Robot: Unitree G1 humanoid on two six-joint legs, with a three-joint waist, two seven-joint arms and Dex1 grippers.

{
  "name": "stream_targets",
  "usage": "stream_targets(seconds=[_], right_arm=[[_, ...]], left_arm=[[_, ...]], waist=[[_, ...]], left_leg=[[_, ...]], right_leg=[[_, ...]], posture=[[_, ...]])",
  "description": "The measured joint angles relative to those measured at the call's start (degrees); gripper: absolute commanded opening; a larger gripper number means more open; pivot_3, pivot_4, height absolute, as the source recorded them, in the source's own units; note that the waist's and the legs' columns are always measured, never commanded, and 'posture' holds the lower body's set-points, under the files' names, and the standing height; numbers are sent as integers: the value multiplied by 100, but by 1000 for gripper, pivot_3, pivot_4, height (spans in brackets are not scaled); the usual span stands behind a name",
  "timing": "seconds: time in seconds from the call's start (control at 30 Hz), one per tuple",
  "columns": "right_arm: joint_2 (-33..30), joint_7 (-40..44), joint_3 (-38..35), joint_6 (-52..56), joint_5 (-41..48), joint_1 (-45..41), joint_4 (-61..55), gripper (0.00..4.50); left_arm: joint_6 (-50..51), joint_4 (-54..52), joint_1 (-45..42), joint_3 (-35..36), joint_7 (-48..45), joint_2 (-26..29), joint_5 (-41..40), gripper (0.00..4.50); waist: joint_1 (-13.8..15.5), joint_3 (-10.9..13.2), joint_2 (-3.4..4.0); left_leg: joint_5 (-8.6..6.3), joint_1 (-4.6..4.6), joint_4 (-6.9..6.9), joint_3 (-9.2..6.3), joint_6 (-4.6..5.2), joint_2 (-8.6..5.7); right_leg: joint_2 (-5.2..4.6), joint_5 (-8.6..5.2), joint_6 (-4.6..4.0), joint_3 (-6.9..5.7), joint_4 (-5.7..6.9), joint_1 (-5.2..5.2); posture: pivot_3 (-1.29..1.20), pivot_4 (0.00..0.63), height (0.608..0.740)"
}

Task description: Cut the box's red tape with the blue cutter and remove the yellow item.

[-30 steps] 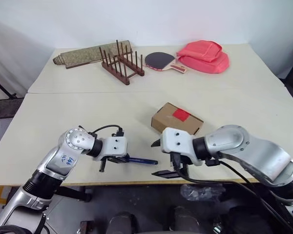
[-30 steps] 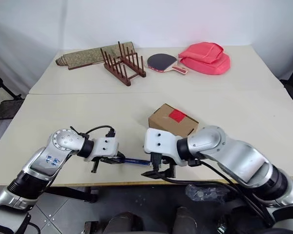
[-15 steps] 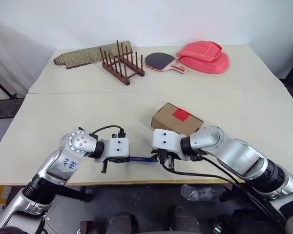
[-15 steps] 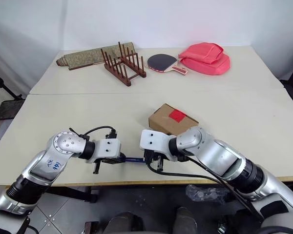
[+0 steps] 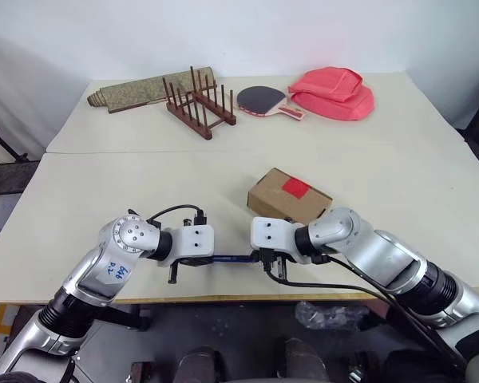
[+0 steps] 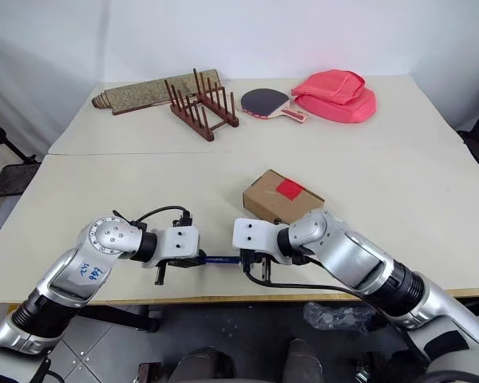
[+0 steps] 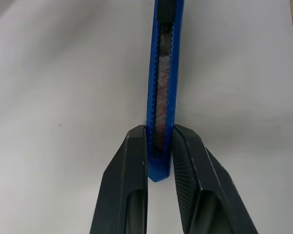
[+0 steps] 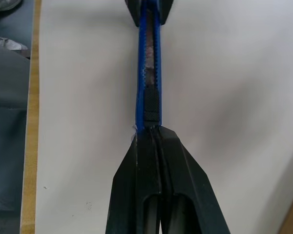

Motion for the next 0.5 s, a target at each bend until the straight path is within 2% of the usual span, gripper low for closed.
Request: stream_targets(seconds=[0.5], right_arm=[[785, 194, 215, -476, -430, 78, 541, 55]], left_arm=[[141, -147, -75, -130, -55, 6, 189, 586]], waist=[[-2, 0, 0]], left_leg=[[0, 0, 0, 0, 0, 1]], right_leg=[[1, 0, 0, -1, 3, 0]], posture=[[0, 150, 740]])
